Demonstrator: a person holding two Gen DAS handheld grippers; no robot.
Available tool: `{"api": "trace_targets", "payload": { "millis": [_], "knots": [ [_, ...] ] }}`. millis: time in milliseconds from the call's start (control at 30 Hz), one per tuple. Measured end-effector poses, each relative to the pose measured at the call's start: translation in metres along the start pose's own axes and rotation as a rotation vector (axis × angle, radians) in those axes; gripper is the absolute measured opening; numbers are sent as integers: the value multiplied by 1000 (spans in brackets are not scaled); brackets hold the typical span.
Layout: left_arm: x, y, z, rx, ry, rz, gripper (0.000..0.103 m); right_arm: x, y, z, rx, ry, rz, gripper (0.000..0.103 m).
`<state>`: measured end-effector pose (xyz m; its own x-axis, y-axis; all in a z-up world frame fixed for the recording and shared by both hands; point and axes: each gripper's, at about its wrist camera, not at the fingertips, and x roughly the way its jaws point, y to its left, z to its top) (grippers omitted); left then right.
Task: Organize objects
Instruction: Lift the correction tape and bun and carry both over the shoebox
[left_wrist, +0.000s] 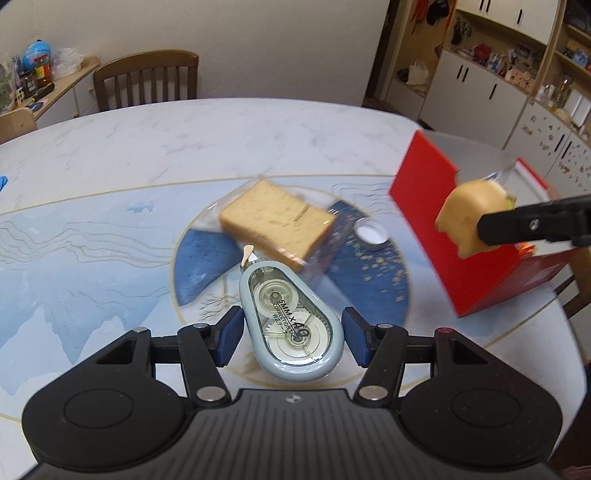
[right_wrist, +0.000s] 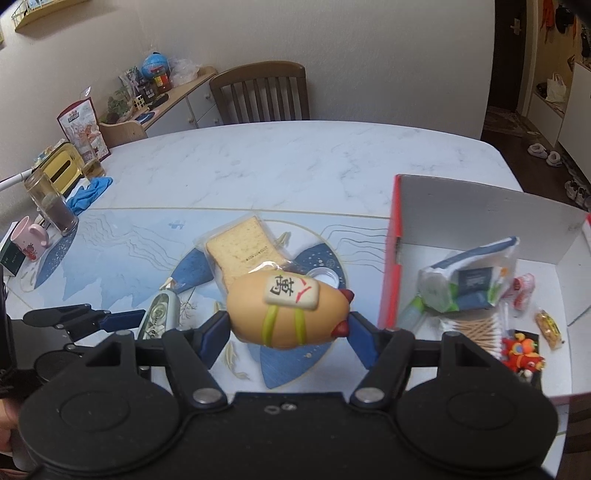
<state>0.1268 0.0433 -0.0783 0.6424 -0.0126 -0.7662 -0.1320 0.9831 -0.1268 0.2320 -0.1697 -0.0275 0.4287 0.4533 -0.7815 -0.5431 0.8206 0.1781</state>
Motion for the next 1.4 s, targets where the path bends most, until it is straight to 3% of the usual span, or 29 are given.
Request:
{"api": "trace_targets", "payload": {
  "millis": [567,1067,1400],
  "knots": [
    [-27,-74,36,110,-36,-103,58,-55,-71,-18,103,-81,-32,68],
    [-3,-165,67,262,-34,-194,58,-84,-148,-35,125,-104,-142,68],
    [33,-236,84,385,6,-232,58,-75,-192,-25,135,-101,-208,68]
  ]
}}
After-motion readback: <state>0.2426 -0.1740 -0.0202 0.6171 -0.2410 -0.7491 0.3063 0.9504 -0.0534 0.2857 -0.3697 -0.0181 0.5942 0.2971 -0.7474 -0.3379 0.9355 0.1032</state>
